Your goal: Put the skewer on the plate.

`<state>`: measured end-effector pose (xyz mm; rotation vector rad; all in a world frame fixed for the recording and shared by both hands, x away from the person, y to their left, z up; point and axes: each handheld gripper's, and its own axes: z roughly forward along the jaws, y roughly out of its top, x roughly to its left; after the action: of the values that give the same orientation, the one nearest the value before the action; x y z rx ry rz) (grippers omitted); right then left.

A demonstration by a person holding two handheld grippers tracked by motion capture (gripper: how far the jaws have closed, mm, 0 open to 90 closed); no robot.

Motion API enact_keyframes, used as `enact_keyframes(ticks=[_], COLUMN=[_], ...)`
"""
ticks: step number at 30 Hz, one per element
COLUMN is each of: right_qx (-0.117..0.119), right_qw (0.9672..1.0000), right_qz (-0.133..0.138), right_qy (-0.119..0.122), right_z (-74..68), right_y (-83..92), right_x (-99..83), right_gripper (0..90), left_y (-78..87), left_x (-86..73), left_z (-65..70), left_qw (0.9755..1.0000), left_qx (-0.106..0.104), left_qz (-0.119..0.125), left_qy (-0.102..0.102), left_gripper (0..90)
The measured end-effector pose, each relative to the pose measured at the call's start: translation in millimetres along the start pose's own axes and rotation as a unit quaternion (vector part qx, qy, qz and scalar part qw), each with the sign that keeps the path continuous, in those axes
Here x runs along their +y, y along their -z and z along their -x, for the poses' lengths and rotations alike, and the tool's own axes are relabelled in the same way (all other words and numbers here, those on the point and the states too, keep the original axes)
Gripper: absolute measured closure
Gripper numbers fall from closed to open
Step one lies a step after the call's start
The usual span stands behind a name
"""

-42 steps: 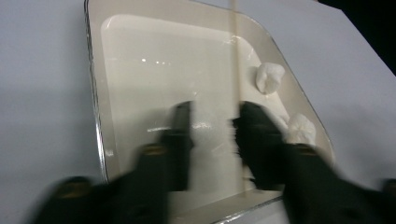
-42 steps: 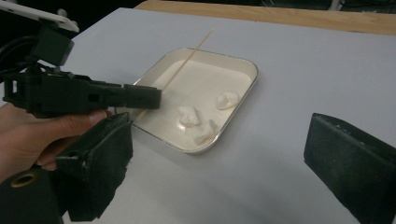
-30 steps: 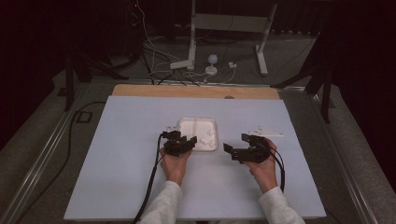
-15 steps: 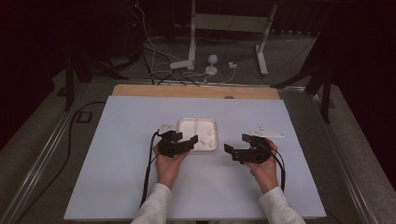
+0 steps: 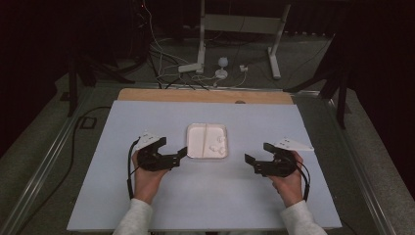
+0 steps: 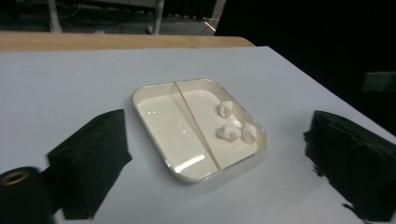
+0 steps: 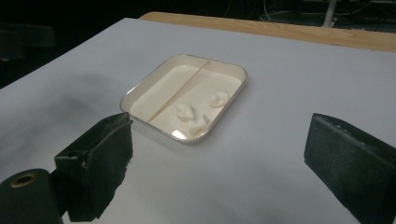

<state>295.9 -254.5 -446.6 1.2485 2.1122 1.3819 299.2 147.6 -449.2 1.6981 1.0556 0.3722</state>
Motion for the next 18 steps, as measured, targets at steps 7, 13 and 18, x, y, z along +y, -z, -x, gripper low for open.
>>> enact_keyframes(ticks=[7, 13, 18], right_qx=[0.010, 0.000, -0.006], right_qw=[0.9998, 0.9993, 0.9985], right_qz=[0.012, 0.033, 0.048], right_qy=[0.009, 0.017, 0.023], right_z=[8.9, 15.4, 19.3], right_y=[19.8, 33.7, 41.0], right_x=[-19.6, -30.9, -36.6], right_gripper=[2.9, 1.2, 1.2], left_y=[40.9, 62.6, 71.2], left_x=[-10.9, -21.7, -27.0], left_z=[-10.3, -25.1, -31.4], left_qw=[0.9985, 0.9976, 0.9963], left_qx=[0.014, 0.030, 0.042], left_qz=[0.038, 0.054, 0.063], left_qy=[-0.038, -0.032, -0.041], left_gripper=[0.6, 0.6, 0.6])
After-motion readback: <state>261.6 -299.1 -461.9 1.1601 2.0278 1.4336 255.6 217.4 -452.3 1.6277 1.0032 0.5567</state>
